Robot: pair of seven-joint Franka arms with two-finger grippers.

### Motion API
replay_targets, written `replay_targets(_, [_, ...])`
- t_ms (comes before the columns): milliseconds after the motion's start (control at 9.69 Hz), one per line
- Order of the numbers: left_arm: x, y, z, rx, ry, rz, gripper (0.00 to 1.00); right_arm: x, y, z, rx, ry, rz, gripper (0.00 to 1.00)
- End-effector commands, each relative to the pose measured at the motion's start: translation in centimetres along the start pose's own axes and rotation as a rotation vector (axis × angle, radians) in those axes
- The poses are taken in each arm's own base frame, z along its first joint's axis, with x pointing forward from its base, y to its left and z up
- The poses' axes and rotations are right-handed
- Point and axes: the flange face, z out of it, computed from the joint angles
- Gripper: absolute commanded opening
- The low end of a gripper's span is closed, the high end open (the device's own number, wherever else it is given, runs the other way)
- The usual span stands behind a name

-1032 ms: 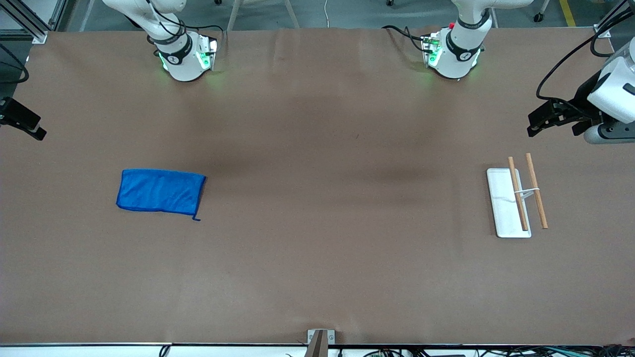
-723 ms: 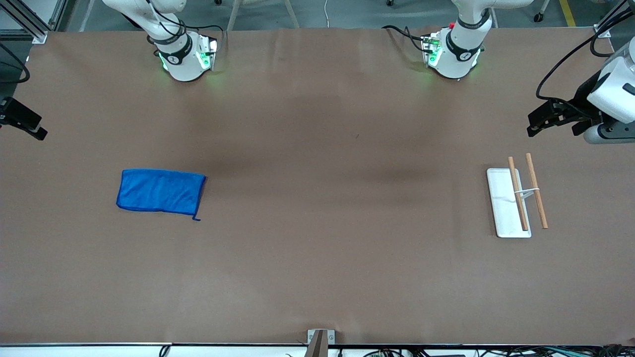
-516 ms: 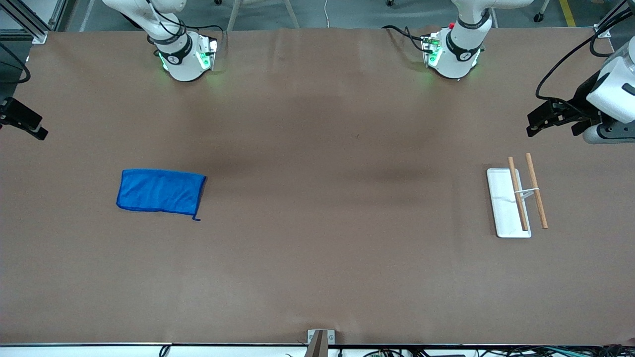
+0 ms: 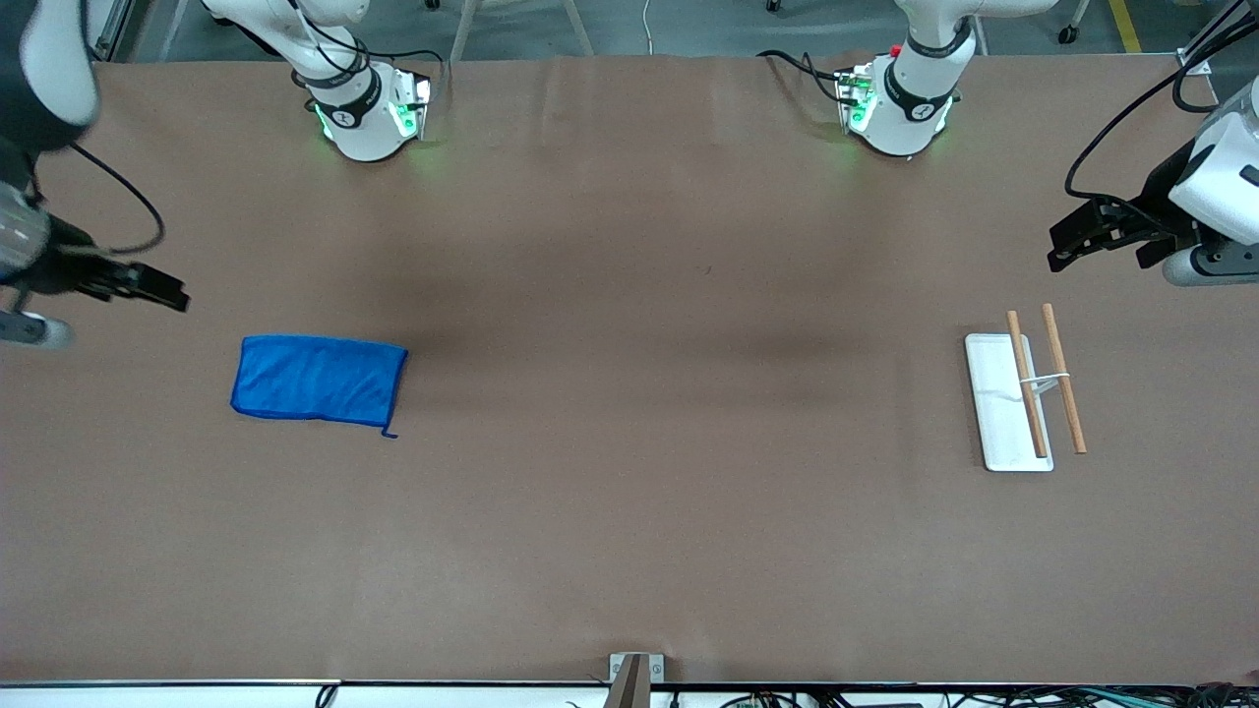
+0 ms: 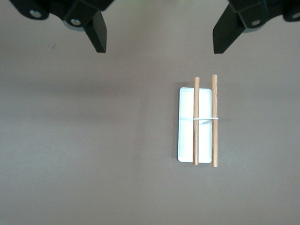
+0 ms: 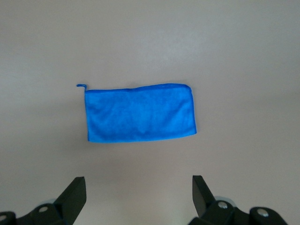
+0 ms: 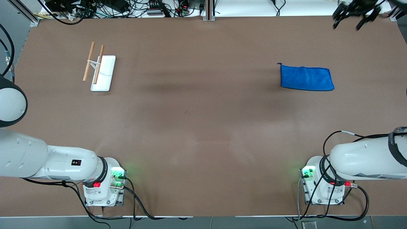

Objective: Right arm passes towel to left arm to hang
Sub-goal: 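Reach the right gripper down to the blue towel's edge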

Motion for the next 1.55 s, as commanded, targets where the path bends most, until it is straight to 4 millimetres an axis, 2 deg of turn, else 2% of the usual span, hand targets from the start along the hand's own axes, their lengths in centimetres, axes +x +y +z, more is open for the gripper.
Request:
replay_targets(0, [0.0,0.1,1.6,-0.010,-0.026,-0.014,1.00,-0.4,-0.4,8.3,-0.004,0.020,-0.019,1.00])
replay_targets(206, [0.2,0.1,1.9,-0.007,-0.032,-0.011,1.00,0.2,-0.2,16.3,0.002,0.040,-0.066,1.00])
replay_targets(310, [0.2,0.2,1.9,-0.007,-0.032,-0.009,1.00,0.0,0.0,19.0,0.005,0.059,-0.088,1.00])
replay_targets(619, [0.4,0.3,2.5,-0.008,-0.043,-0.011,1.00,-0.8,0.0,25.4,0.008,0.032,-0.103,1.00])
replay_targets(826, [0.5,0.2,2.6,-0.008,-0.043,-0.013,1.00,-0.7,0.1,29.4,0.012,0.093,-0.164,1.00])
replay_targets(929, [0.5,0.2,2.6,-0.008,-0.044,-0.013,1.00,-0.3,1.4,30.6,0.011,0.115,-0.188,1.00])
replay_targets(1032, [0.5,0.2,2.6,-0.008,-0.044,-0.013,1.00,-0.3,1.6,30.9,0.012,0.109,-0.187,1.00])
replay_targets(1445, [0.5,0.2,2.6,-0.008,-0.044,-0.013,1.00,-1.2,1.0,31.7,0.016,0.083,-0.188,0.99])
